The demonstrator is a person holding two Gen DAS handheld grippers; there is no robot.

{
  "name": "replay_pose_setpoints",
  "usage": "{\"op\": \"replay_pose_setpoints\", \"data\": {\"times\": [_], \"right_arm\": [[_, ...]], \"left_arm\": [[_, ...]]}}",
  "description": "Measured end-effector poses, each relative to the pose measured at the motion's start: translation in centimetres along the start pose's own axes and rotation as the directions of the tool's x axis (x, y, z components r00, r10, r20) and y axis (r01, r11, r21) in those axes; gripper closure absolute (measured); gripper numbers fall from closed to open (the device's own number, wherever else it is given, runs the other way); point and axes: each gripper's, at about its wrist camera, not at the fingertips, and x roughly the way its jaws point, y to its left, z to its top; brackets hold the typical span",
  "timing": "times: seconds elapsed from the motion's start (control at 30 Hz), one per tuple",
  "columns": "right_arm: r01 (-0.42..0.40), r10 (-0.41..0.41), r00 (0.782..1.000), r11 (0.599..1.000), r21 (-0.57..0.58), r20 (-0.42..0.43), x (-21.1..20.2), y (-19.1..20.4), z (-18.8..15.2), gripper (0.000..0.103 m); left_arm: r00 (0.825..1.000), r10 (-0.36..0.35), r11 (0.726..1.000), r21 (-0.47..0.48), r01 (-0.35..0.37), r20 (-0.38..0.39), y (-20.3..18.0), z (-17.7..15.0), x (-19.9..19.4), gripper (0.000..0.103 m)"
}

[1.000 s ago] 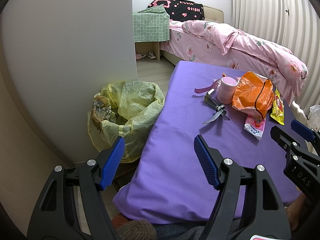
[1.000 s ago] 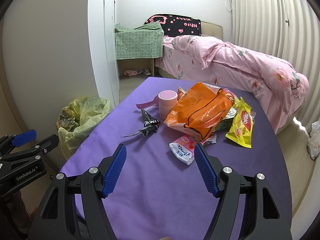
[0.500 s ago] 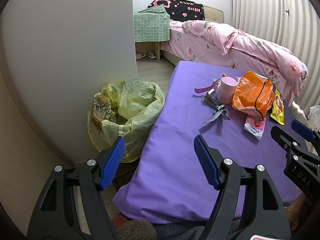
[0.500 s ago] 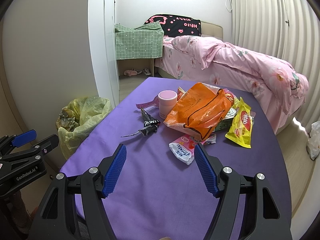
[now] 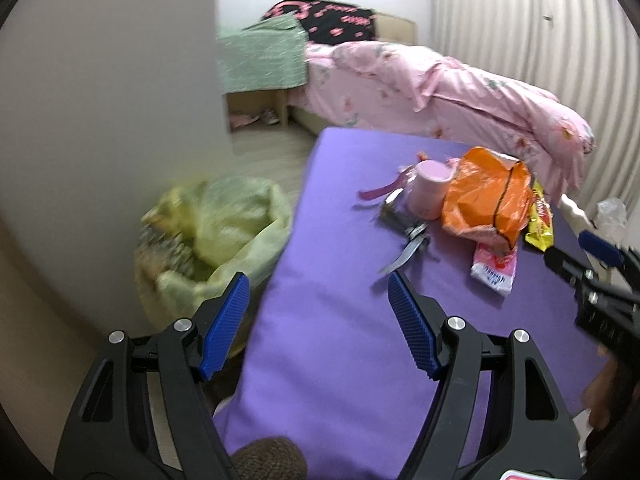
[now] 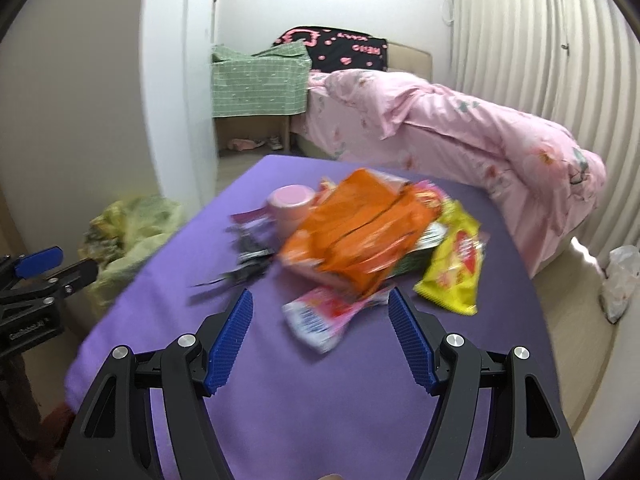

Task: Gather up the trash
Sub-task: 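Grasp the black wrapper with the left tool while the right tool grasps the orange bag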

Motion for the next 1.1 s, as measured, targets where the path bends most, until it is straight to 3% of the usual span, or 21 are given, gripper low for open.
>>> {"op": "replay_pose_setpoints", "data": {"times": [0.13,0.2,0.37,0.63,0.77,0.87,0.93,1.1], "right_arm": [[0.036,-0.035,0.999,0.998,0.05,-0.017,1.6,-3.9,1.0,0.037],[0.063,-0.061,0.998,0.995,0.076,-0.032,2.4,-5.8,1.3,0.036],[0.113,-0.105,0.992,0.988,0.104,-0.073,4.2,-8.9,1.3,0.036],[0.161,-0.146,0.982,0.979,0.125,-0.119,6.4,-11.0,0.7,0.037],[0.164,-0.147,0.98,0.978,0.132,-0.131,6.9,-11.3,0.4,0.036],[0.164,-0.146,0.98,0.977,0.133,-0.135,7.3,-11.2,0.3,0.037],[0.159,-0.14,0.98,0.978,0.137,-0.139,7.5,-11.0,0.3,0.036],[0.15,-0.131,0.981,0.98,0.134,-0.142,7.9,-10.4,0.2,0.037]], "left_arm": [[0.996,-0.087,0.996,0.029,0.086,0.01,-1.7,1.3,2.9,0.035],[0.987,-0.163,0.986,0.02,0.163,-0.007,-2.6,2.2,4.7,0.034],[0.968,-0.248,0.969,0.005,0.248,-0.024,-4.4,3.9,8.7,0.027],[0.949,-0.241,0.968,0.024,0.251,-0.205,-5.8,4.5,15.1,0.028],[0.936,-0.245,0.966,0.017,0.257,-0.251,-6.1,3.8,16.4,0.038],[0.908,-0.288,0.955,-0.019,0.297,-0.306,-6.1,3.1,17.5,0.052],[0.916,-0.28,0.957,-0.01,0.29,-0.288,-6.2,2.9,17.4,0.056],[0.915,-0.289,0.955,-0.017,0.296,-0.281,-5.9,2.6,17.2,0.057]]}}
